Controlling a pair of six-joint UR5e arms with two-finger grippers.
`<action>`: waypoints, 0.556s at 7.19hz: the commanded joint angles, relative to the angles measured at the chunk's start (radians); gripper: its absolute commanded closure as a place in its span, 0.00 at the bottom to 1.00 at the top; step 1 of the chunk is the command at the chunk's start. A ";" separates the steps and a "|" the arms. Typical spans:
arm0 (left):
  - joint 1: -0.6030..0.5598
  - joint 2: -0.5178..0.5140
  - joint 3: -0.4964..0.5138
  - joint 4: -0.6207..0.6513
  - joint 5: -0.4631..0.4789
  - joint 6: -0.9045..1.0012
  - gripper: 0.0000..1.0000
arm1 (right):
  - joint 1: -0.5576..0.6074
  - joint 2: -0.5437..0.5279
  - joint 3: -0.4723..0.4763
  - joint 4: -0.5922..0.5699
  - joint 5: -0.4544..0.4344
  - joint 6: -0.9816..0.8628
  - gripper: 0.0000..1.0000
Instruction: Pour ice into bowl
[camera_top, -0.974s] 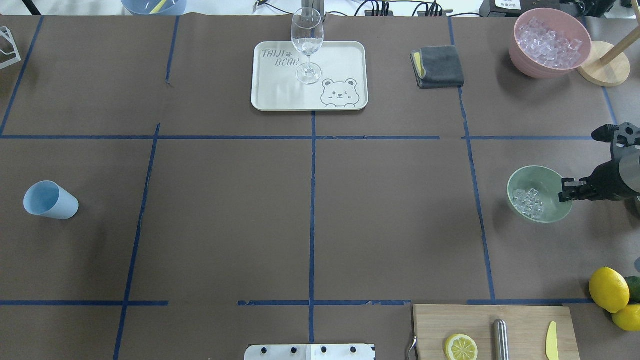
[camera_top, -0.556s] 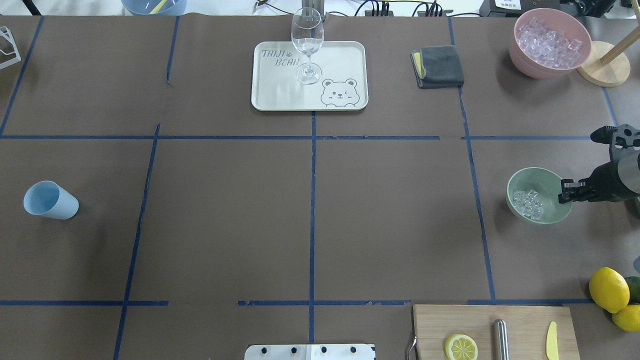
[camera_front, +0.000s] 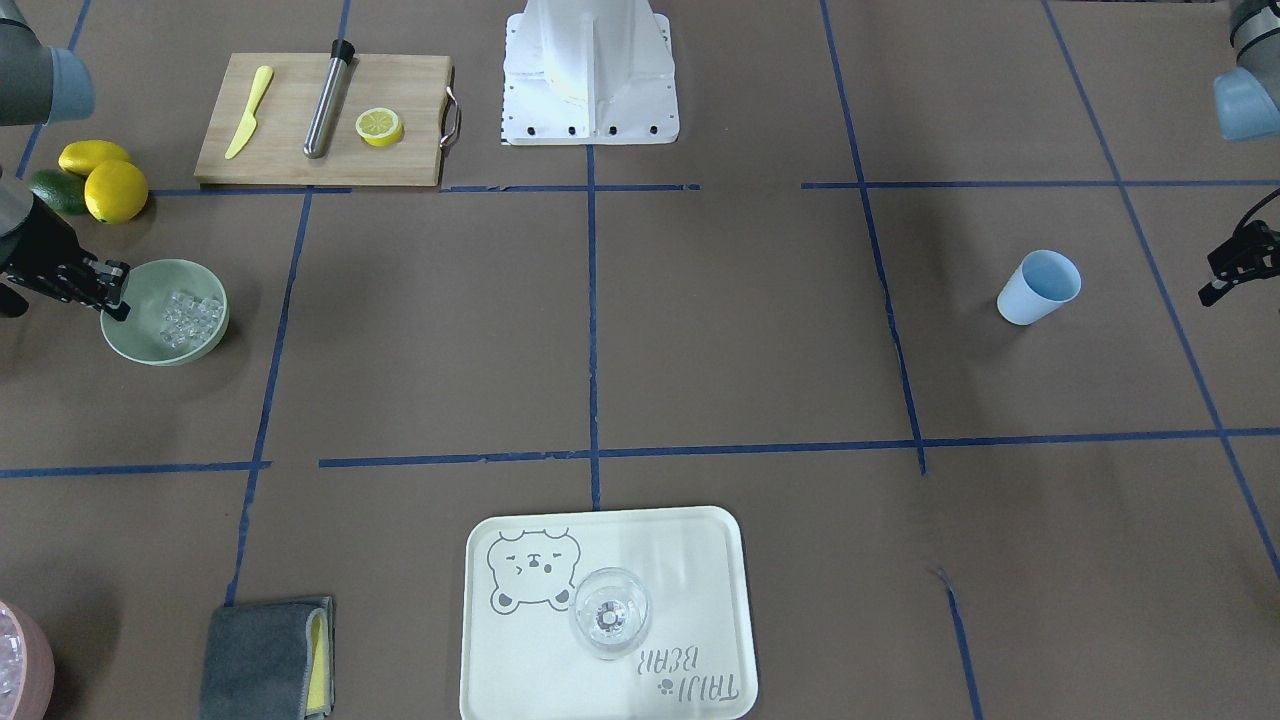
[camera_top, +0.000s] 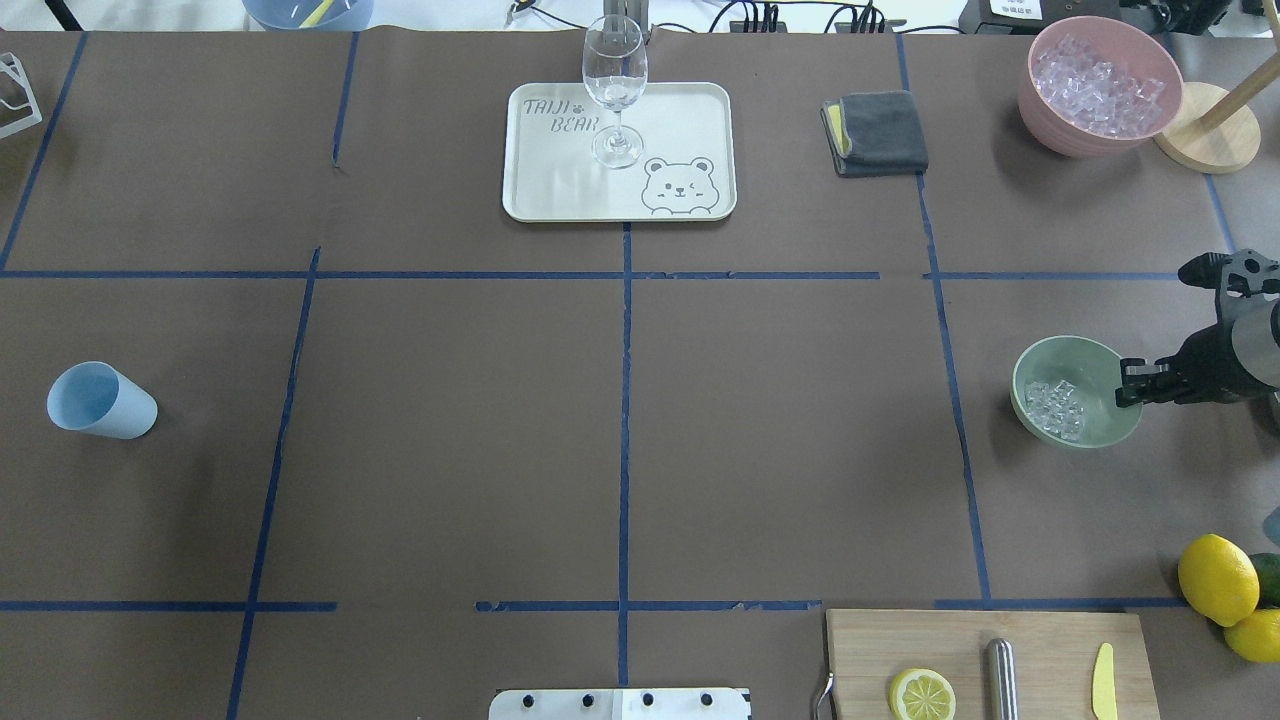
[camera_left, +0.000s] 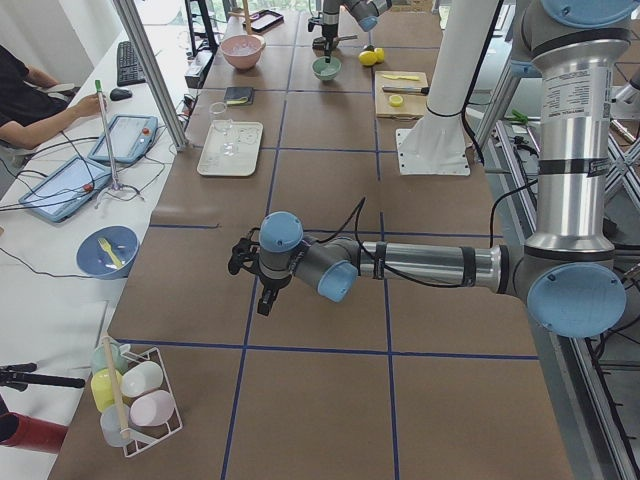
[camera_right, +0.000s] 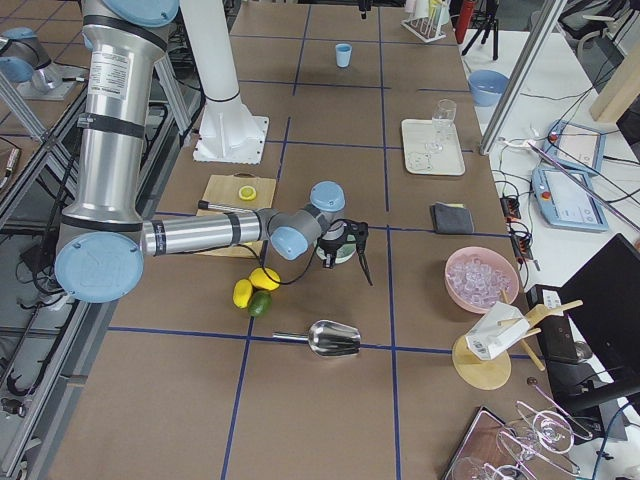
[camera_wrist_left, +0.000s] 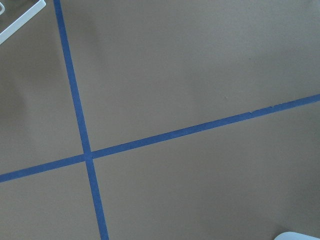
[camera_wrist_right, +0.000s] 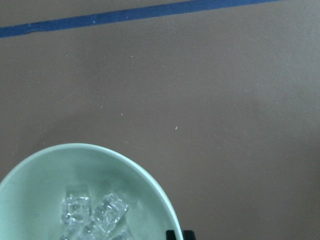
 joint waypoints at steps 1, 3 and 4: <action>0.001 0.000 0.001 0.000 0.000 0.000 0.00 | 0.003 -0.008 0.005 0.002 0.003 -0.011 0.00; 0.000 0.000 -0.001 0.000 0.000 0.000 0.00 | 0.029 -0.014 0.007 0.012 0.005 -0.014 0.00; 0.001 -0.001 -0.004 0.000 0.000 0.000 0.00 | 0.087 -0.013 0.016 0.029 0.029 -0.018 0.00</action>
